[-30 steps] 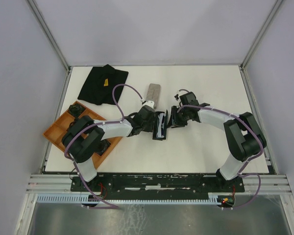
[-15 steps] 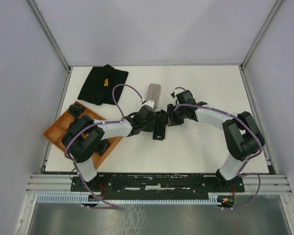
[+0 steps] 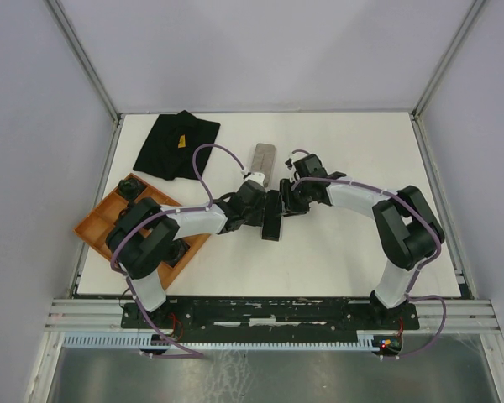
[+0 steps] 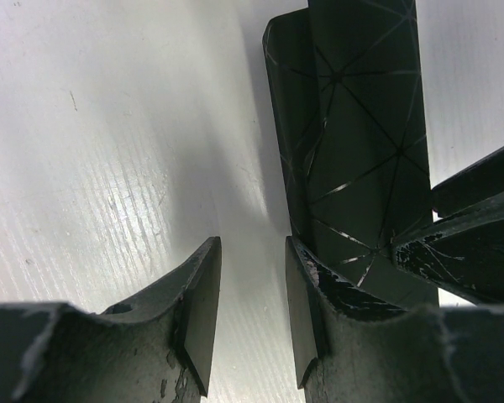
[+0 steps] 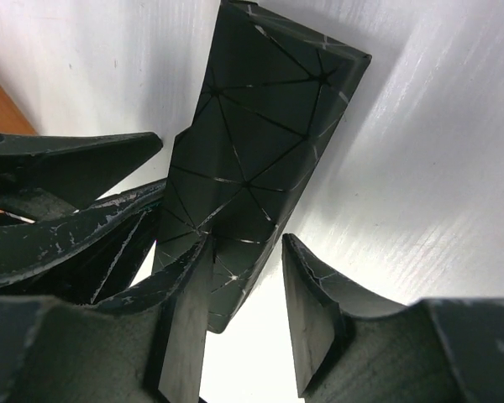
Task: Organize the sunglasses
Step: Close the sunglasses case at the center of the board.
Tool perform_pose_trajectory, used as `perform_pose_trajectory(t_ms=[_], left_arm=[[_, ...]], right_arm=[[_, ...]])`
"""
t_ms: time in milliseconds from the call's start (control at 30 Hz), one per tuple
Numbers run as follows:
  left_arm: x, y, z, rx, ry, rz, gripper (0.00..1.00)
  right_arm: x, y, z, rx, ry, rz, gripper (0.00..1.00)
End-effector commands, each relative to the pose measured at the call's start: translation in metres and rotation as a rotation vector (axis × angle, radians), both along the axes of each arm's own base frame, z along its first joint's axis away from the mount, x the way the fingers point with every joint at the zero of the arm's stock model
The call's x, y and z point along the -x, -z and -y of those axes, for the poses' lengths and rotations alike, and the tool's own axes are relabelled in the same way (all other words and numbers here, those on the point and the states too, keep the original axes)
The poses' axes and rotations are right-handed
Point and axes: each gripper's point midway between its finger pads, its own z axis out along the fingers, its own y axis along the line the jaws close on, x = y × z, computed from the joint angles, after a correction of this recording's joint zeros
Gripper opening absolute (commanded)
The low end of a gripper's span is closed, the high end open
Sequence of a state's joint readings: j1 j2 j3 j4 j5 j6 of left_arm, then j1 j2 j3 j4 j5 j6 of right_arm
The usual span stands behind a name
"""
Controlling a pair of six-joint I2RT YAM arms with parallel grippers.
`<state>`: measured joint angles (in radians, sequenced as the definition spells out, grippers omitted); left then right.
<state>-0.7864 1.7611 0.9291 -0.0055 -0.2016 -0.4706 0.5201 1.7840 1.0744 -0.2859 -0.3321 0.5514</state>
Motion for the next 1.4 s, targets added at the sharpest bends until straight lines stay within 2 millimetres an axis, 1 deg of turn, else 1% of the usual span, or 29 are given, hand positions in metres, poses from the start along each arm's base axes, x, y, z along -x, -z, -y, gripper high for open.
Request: perform_pose_trajectory(t_ms=[0,333,467,567,667,800,933,1067,1167,1233,1367], left_arm=[[-0.004,-0.012,0.001,0.010,0.015,0.052,0.43],[-0.007,-0.032,-0.032,0.015,-0.124,0.134,0.43],[-0.007,-0.044,-0.037,0.051,-0.140,0.160,0.43],[-0.007,-0.051,-0.035,0.088,-0.131,0.169,0.44],[-0.007,-0.055,-0.031,0.122,-0.113,0.169,0.44],[-0.006,-0.057,-0.026,0.143,-0.096,0.164,0.44],[-0.006,-0.057,-0.028,0.143,-0.097,0.165,0.44],[-0.006,-0.058,-0.029,0.141,-0.100,0.166,0.45],[-0.006,-0.061,-0.030,0.145,-0.098,0.171,0.44],[-0.007,-0.062,-0.030,0.144,-0.098,0.175,0.44],[-0.007,-0.062,-0.031,0.144,-0.097,0.173,0.44]], right_arm=[[-0.005,0.007,0.002,0.079,-0.004,0.020,0.47],[0.007,0.033,0.021,0.261,-0.018,-0.019,0.47],[0.012,0.042,0.031,0.338,-0.030,-0.030,0.47],[0.016,0.045,0.038,0.372,-0.048,-0.034,0.47],[0.015,0.036,0.033,0.343,-0.065,-0.010,0.48],[0.005,0.008,0.016,0.247,-0.081,0.057,0.49],[-0.005,-0.022,-0.001,0.152,-0.078,0.124,0.50],[-0.012,-0.042,-0.008,0.102,-0.060,0.171,0.51],[-0.014,-0.047,-0.006,0.101,-0.043,0.185,0.51],[-0.013,-0.047,-0.006,0.102,-0.036,0.182,0.52],[-0.010,-0.036,-0.002,0.123,-0.025,0.159,0.52]])
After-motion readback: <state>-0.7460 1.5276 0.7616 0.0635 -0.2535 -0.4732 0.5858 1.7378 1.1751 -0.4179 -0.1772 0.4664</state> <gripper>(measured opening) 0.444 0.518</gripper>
